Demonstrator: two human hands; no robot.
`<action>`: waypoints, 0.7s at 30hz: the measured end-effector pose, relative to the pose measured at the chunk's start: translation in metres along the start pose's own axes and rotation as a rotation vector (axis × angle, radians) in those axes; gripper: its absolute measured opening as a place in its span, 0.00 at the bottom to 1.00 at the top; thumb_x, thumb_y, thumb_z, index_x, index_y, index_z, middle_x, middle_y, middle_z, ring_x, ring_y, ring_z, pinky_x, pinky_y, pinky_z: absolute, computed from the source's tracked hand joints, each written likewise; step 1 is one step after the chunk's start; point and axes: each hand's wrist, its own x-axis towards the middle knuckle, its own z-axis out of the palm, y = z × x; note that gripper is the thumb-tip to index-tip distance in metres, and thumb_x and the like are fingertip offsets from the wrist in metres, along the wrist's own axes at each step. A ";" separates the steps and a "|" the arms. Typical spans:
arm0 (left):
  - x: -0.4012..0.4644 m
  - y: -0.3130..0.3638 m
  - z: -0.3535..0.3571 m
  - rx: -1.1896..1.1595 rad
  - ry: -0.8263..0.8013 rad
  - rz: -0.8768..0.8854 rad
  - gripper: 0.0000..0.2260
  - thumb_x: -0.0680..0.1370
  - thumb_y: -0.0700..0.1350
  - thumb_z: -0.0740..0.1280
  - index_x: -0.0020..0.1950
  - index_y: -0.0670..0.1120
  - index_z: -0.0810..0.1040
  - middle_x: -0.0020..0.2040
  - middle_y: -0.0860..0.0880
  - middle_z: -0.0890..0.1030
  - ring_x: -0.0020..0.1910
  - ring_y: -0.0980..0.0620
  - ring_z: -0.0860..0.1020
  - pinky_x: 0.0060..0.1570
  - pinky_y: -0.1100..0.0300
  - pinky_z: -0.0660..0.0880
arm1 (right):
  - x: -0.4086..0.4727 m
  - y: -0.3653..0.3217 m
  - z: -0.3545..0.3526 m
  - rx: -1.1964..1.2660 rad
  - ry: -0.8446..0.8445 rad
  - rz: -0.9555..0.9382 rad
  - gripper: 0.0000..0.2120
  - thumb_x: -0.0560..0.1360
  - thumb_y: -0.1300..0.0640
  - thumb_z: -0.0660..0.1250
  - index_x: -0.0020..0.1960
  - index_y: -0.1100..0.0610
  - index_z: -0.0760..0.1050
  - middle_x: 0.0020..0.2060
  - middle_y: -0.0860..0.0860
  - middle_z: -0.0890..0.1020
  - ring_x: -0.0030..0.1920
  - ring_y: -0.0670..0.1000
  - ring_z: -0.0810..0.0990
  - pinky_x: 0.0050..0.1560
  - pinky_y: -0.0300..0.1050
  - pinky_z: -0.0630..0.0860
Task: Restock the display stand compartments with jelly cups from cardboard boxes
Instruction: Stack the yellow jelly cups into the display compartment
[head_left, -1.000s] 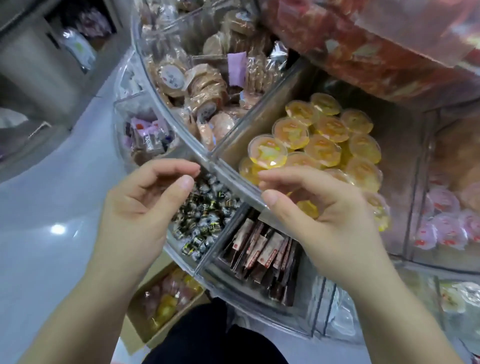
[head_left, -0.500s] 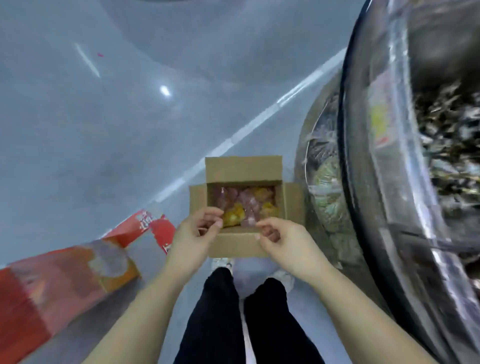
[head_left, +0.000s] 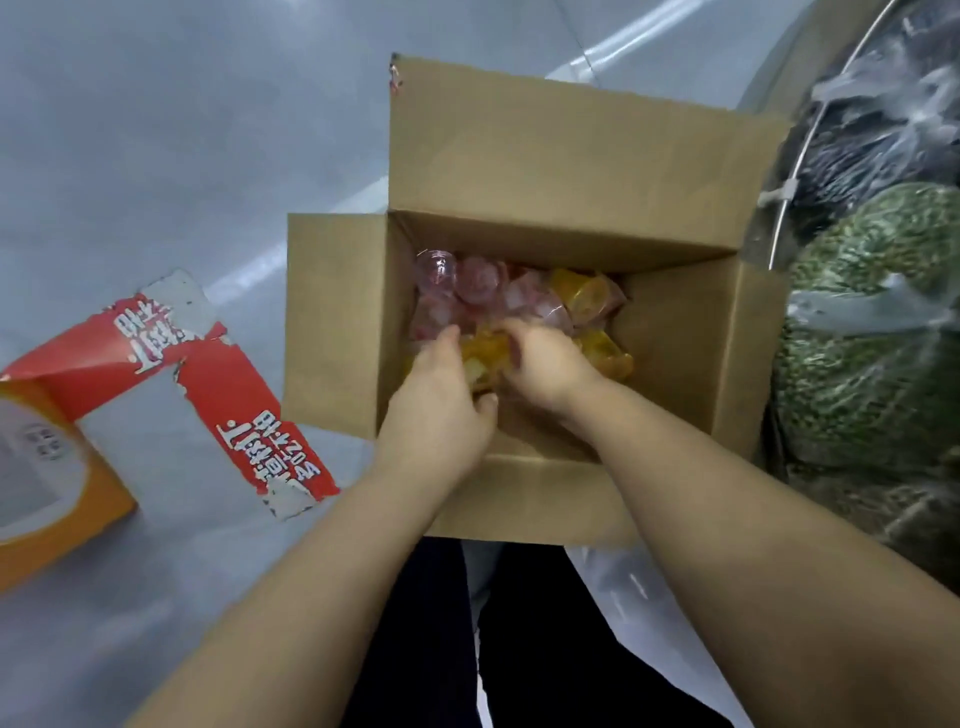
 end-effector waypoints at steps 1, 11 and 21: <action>-0.002 -0.004 0.008 0.000 -0.062 0.016 0.30 0.75 0.41 0.65 0.74 0.42 0.56 0.72 0.43 0.64 0.69 0.45 0.65 0.65 0.57 0.61 | 0.012 -0.002 0.005 -0.042 -0.008 -0.022 0.26 0.73 0.60 0.64 0.70 0.53 0.65 0.67 0.58 0.69 0.67 0.59 0.68 0.67 0.49 0.66; 0.053 -0.022 0.029 0.785 -0.205 0.052 0.17 0.79 0.39 0.53 0.68 0.40 0.66 0.67 0.40 0.62 0.64 0.42 0.63 0.59 0.54 0.66 | 0.049 -0.004 0.016 -0.590 -0.134 -0.115 0.26 0.70 0.66 0.66 0.67 0.60 0.65 0.70 0.59 0.58 0.71 0.61 0.54 0.69 0.54 0.58; 0.071 -0.017 0.007 0.851 -0.311 0.211 0.25 0.72 0.54 0.68 0.64 0.44 0.69 0.64 0.40 0.67 0.63 0.41 0.65 0.57 0.52 0.70 | -0.018 0.029 0.016 -0.113 0.303 0.016 0.20 0.69 0.66 0.68 0.59 0.59 0.68 0.56 0.57 0.75 0.58 0.58 0.73 0.54 0.49 0.71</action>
